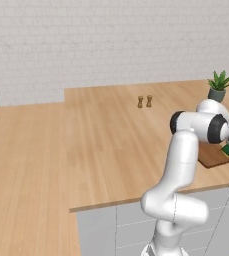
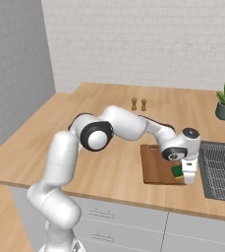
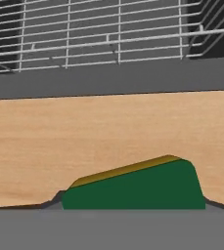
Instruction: Pick up the sponge from the counter and clean the cutting board by briefly scrubbing or pressing down on the cutting board. Once finished, release the sponge.
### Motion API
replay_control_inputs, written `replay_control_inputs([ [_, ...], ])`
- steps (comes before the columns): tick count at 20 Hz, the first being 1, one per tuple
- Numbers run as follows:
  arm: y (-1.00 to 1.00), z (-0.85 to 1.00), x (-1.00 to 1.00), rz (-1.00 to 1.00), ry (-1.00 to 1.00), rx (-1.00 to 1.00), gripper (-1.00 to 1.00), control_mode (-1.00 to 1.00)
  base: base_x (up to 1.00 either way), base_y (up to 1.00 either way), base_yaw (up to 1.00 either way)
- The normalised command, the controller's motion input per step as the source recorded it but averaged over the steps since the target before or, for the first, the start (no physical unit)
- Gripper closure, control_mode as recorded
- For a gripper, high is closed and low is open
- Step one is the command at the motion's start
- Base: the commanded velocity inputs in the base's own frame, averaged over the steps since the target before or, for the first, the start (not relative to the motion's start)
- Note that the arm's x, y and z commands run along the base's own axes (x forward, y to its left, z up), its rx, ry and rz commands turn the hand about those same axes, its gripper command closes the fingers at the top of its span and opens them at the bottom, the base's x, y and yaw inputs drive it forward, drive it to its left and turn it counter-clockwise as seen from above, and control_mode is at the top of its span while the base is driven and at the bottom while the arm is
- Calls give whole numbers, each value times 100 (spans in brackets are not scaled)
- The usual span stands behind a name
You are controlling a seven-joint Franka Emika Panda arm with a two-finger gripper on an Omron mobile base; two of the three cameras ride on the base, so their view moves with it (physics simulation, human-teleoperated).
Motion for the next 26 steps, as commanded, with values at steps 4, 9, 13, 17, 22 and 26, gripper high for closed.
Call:
replay_control_inputs([
  [4,8,-40,0,7,-2,-3,100,-100,0,0,0],
  [9,1,-21,0,11,-1,-2,100,-100,0,0,0],
  [13,92,-82,-2,14,0,-3,100,-100,0,0,0],
  [17,100,-100,-14,13,4,-5,100,-100,0,0,0],
  [22,100,-88,-58,4,7,-5,100,-100,0,0,0],
  [26,100,-64,-92,0,12,-3,100,-100,0,0,0],
])
